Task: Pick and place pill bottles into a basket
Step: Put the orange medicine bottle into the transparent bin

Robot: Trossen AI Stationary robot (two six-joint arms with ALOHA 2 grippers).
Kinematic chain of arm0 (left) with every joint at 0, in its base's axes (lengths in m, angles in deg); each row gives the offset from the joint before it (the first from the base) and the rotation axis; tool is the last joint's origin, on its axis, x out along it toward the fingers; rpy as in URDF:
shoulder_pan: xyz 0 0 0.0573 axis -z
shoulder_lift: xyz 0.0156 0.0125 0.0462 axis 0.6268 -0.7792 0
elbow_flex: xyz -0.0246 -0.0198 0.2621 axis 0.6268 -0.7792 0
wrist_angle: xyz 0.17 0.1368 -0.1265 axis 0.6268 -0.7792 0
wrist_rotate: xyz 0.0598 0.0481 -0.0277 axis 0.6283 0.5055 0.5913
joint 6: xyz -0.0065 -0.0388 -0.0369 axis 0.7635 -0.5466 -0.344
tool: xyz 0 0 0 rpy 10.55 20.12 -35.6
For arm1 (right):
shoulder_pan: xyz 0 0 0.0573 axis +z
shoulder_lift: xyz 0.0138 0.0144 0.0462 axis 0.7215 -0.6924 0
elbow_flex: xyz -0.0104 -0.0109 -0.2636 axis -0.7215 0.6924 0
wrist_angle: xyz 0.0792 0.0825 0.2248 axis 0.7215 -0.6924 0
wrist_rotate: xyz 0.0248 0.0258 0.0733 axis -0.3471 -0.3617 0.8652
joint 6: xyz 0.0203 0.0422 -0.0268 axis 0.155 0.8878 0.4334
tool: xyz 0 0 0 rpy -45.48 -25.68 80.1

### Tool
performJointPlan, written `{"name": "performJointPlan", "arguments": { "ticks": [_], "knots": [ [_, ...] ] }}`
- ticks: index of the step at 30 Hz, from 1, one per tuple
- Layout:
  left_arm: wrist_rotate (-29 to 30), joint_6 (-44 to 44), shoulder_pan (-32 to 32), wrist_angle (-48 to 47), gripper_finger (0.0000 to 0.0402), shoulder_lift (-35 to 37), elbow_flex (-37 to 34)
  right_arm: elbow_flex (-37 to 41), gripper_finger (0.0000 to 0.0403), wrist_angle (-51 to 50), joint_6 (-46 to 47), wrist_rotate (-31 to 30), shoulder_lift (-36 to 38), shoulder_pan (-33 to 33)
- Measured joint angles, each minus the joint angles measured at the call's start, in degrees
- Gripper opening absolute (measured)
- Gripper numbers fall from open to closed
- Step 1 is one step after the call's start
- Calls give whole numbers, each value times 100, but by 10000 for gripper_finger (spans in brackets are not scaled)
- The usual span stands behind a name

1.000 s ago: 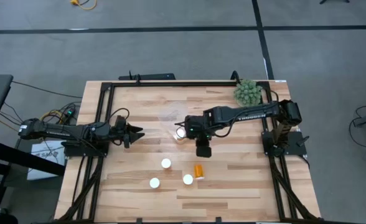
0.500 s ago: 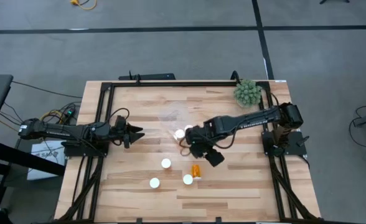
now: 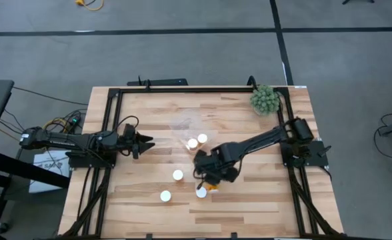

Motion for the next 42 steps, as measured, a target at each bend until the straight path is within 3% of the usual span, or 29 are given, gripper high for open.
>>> {"name": "performJointPlan", "arguments": {
  "ticks": [10, 17, 26, 42],
  "knots": [
    [-142, -59, 1, -17, 247, -63, 0, -9, 235, 42, -956, -158, 25, 84],
    [-142, -61, 1, -15, 247, -55, 0, -9, 235, -19, -175, -287, 34, 169],
    [-140, -61, 1, -15, 247, -55, 0, -7, 235, -73, -288, -725, 51, 277],
    [-138, -61, 1, -15, 247, -55, 0, -9, 235, -195, -337, -156, 53, 591]
  ]
}}
